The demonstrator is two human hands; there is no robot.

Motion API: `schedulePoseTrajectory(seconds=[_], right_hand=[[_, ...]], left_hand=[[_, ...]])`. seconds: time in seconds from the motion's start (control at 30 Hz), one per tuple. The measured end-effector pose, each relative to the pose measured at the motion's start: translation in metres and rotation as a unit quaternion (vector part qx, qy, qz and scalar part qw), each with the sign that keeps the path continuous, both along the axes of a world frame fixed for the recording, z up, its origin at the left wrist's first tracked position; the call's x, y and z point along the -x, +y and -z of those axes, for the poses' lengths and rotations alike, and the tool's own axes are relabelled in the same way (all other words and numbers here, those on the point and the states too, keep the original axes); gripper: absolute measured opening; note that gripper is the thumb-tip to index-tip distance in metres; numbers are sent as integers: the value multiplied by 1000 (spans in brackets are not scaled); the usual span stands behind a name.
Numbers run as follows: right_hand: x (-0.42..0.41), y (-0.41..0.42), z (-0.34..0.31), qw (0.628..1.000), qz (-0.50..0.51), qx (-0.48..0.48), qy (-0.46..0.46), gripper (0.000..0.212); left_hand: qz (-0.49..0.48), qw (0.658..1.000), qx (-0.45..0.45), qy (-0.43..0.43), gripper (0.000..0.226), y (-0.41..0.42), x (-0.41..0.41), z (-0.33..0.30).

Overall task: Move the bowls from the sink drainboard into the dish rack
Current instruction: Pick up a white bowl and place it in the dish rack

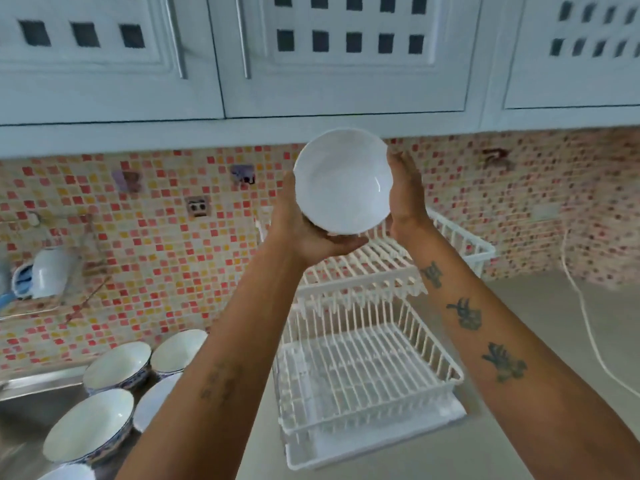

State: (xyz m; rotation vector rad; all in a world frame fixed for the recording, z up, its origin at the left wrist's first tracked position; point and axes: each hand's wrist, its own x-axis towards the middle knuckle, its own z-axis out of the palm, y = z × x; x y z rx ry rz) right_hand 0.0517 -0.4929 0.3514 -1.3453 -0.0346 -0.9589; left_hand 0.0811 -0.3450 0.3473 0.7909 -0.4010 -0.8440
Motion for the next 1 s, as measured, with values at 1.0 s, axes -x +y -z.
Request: schedulePoseTrajectory(seconds=[1.0], right_hand=[[-36, -159, 61, 836, 123, 280, 455, 37]], left_hand=[[-119, 495, -463, -725, 84, -178, -49, 73]])
